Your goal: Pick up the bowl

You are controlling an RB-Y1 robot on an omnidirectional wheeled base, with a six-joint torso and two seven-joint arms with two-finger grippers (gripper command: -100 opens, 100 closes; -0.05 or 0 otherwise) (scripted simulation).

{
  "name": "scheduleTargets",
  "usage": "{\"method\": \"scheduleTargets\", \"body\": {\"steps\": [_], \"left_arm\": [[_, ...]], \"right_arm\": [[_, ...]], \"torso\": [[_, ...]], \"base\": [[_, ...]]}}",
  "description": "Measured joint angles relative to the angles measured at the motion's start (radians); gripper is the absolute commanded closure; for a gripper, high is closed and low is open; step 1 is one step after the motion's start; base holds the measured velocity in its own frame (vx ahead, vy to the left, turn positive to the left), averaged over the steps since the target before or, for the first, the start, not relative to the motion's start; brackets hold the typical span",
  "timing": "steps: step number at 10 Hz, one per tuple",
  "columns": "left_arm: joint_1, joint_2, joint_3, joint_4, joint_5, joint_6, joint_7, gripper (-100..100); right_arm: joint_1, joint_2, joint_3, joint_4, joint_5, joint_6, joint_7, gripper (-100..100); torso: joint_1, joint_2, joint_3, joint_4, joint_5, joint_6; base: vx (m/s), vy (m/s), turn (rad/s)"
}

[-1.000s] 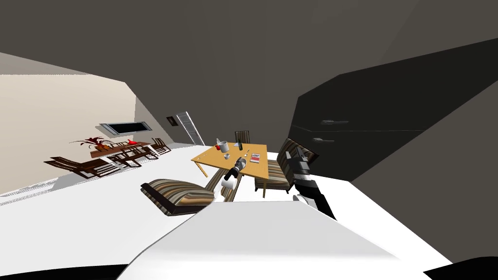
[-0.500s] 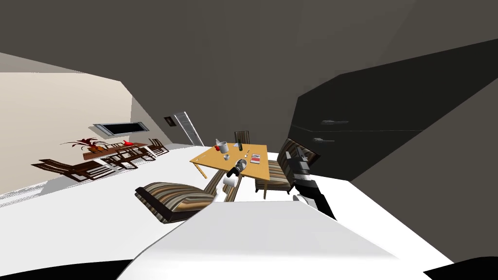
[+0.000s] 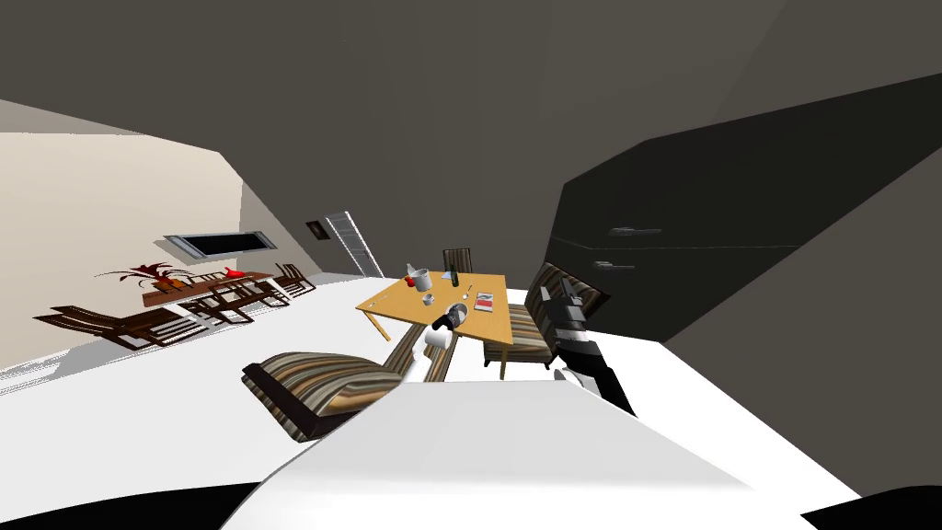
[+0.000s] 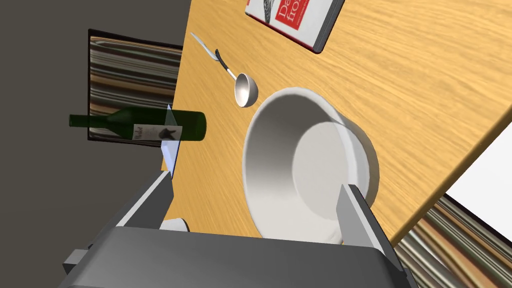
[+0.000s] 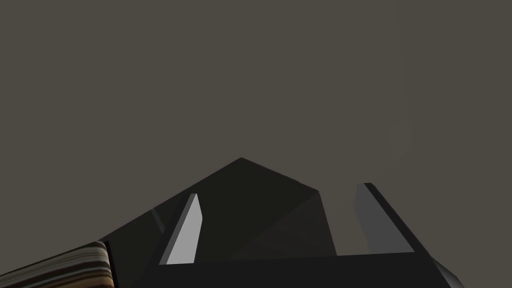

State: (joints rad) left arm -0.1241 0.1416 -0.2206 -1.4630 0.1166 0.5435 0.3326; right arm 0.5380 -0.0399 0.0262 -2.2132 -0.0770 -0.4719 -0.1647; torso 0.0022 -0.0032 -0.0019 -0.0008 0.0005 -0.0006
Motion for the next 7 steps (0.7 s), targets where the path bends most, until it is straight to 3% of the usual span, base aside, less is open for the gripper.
{"method": "scheduleTargets", "body": {"steps": [7], "left_arm": [[-0.065,-0.016,0.022,0.088,-0.006,0.171,0.038,-100]], "right_arm": [[0.0,0.0,0.0,0.0,0.0,0.0,0.0,0]], "torso": [[0.0,0.001,0.001,0.0,0.0,0.0]], "base": [[0.031,0.03,-0.017]]}}
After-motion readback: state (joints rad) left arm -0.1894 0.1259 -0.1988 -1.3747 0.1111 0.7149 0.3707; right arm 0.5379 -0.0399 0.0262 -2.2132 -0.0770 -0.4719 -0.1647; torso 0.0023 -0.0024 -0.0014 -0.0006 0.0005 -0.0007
